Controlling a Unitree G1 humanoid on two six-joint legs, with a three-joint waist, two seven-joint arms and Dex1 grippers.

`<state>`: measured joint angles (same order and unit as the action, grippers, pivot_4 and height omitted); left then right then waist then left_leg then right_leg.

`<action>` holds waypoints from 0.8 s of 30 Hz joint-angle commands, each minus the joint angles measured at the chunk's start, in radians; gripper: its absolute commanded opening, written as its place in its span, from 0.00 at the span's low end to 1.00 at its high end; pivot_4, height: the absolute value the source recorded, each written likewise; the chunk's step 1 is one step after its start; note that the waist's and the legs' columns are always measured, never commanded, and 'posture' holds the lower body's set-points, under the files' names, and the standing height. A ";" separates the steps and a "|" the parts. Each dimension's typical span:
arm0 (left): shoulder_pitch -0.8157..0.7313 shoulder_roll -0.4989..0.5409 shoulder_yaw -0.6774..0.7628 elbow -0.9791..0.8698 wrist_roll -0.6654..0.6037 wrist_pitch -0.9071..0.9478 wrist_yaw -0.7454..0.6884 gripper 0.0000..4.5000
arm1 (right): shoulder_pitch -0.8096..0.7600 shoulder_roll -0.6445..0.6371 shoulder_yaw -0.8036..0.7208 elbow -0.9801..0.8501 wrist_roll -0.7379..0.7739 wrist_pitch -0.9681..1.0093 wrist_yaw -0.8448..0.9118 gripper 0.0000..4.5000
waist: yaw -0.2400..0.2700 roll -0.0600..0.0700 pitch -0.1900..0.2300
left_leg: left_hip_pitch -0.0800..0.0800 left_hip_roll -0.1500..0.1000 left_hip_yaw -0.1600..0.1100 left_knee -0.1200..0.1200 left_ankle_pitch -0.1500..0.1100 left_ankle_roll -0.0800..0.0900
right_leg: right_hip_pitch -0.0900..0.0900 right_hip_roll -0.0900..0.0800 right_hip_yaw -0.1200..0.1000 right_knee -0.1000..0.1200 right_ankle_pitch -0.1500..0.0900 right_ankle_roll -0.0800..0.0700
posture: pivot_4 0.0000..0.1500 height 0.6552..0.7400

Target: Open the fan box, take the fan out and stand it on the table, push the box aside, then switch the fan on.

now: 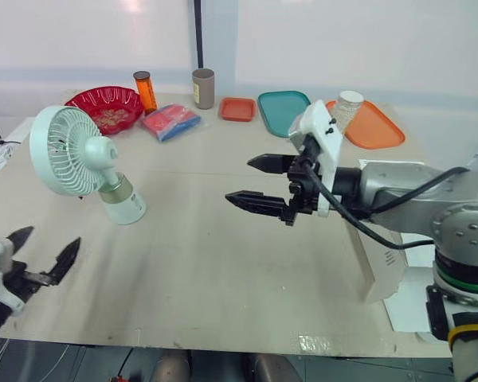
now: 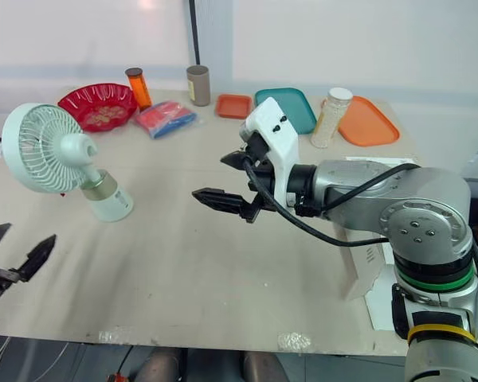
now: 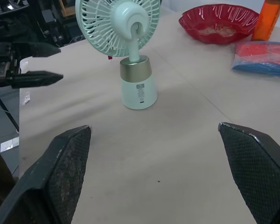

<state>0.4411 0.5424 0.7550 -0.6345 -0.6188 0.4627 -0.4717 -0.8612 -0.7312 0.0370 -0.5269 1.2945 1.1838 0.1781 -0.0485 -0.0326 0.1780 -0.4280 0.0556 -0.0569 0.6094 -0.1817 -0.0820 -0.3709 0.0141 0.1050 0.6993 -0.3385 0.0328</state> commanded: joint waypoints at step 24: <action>-0.451 0.132 -0.183 0.133 0.040 0.105 0.105 1.00 | -0.022 0.139 -0.012 -0.034 -0.069 0.009 -0.046 0.99 | 0.001 0.000 0.000 | -0.001 0.002 -0.001 -0.001 0.000 -0.001 | -0.001 0.001 -0.002 0.000 0.002 -0.003 | 1.00 1.00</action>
<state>0.0123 0.6555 0.5671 -0.4975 -0.5900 0.5690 -0.3773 -0.8725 -0.5987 0.0628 -0.5281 1.2133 1.1974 0.1494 -0.0480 -0.0330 0.1779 -0.4290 0.0576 -0.0575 0.6086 -0.1813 -0.0825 -0.3722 0.0152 0.1028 0.6997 -0.3368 0.0302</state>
